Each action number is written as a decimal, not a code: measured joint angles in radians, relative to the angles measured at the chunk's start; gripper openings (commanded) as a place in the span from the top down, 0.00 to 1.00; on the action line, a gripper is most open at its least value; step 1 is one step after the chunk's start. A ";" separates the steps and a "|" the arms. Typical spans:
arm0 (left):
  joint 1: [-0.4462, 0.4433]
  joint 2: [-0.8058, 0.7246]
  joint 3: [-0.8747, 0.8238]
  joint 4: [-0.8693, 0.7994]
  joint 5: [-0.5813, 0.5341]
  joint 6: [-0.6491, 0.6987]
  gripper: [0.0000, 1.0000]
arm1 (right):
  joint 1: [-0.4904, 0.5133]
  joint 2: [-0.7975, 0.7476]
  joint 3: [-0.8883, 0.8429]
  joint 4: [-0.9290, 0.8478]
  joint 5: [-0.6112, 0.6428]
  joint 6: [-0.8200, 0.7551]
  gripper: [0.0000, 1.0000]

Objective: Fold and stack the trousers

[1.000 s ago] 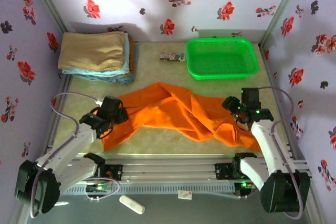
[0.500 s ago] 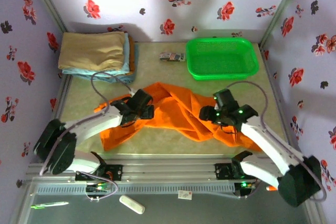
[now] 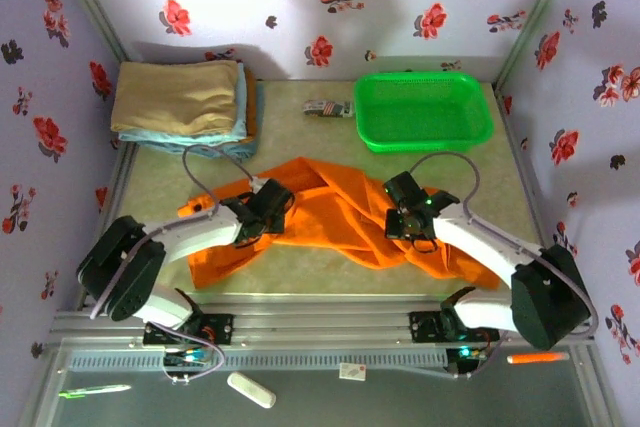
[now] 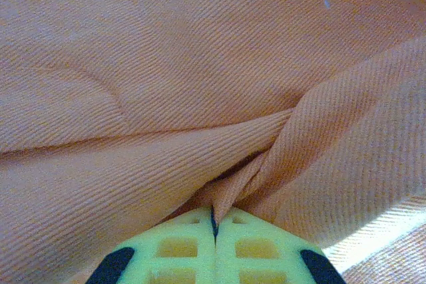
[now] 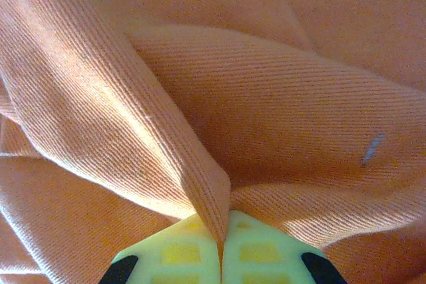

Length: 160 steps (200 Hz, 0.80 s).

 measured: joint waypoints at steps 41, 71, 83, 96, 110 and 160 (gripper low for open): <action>-0.001 -0.133 -0.093 -0.034 -0.032 -0.024 1.00 | -0.084 -0.105 0.096 -0.056 0.103 -0.030 1.00; -0.001 -0.248 -0.161 -0.089 -0.050 -0.068 1.00 | -0.241 -0.063 0.245 -0.062 0.148 -0.063 0.97; -0.001 -0.299 -0.185 -0.113 -0.052 -0.083 1.00 | -0.299 0.014 0.333 -0.065 0.146 -0.074 0.61; -0.001 -0.360 -0.206 -0.145 -0.052 -0.097 1.00 | -0.352 0.124 0.439 -0.064 0.153 -0.083 0.39; -0.001 -0.412 -0.215 -0.179 -0.052 -0.099 0.86 | -0.389 0.217 0.528 -0.066 0.161 -0.088 0.37; -0.001 -0.499 -0.196 -0.286 -0.044 -0.093 0.01 | -0.331 0.077 0.488 -0.066 0.118 -0.084 0.39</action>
